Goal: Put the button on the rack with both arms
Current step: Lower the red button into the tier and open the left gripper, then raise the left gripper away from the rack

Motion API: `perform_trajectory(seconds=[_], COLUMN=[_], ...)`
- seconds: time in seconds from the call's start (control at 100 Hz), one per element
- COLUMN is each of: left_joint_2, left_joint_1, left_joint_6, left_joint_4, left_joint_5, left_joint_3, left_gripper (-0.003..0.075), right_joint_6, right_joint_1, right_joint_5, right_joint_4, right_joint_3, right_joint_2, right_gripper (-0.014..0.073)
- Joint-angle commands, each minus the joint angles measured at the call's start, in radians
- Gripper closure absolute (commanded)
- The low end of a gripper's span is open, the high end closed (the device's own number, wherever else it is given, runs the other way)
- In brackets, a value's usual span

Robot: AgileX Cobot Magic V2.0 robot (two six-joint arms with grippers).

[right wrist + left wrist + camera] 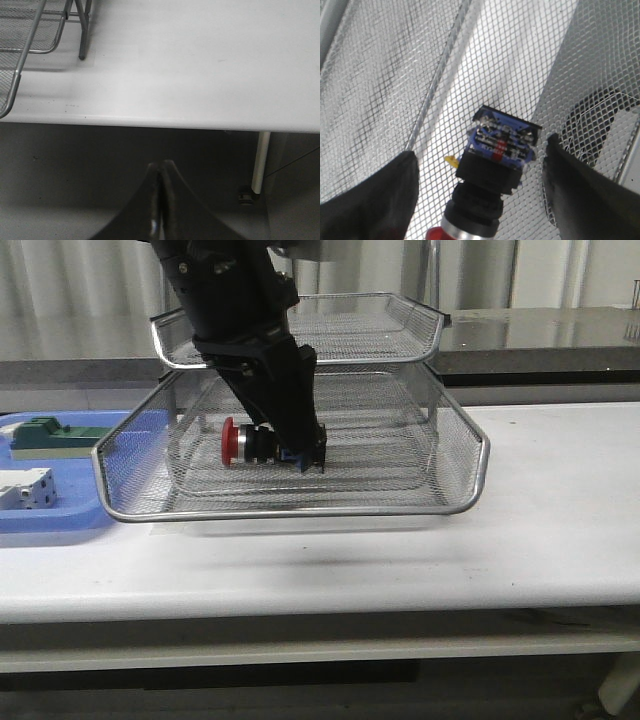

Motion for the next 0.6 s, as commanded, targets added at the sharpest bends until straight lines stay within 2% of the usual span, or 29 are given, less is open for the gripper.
perform_trajectory(seconds=[0.0, 0.32, 0.59], left_joint_2=[-0.063, -0.168, -0.297], left_joint_1=[-0.005, 0.041, 0.211], left_joint_6=[-0.008, -0.109, -0.187], left_joint_4=[-0.032, -0.042, -0.043], left_joint_5=[-0.022, 0.025, 0.137], left_joint_3=[-0.029, -0.029, -0.014], left_gripper=[0.0211, 0.0212, 0.0213], right_joint_6=[0.001, 0.001, 0.001], right_joint_1=[-0.004, -0.004, -0.004], right_joint_5=[-0.068, -0.068, -0.068], right_joint_4=[-0.018, -0.018, -0.018], right_joint_3=[-0.031, -0.031, -0.031], right_joint_2=[0.001, 0.001, 0.001], right_gripper=[0.0662, 0.0662, 0.0662])
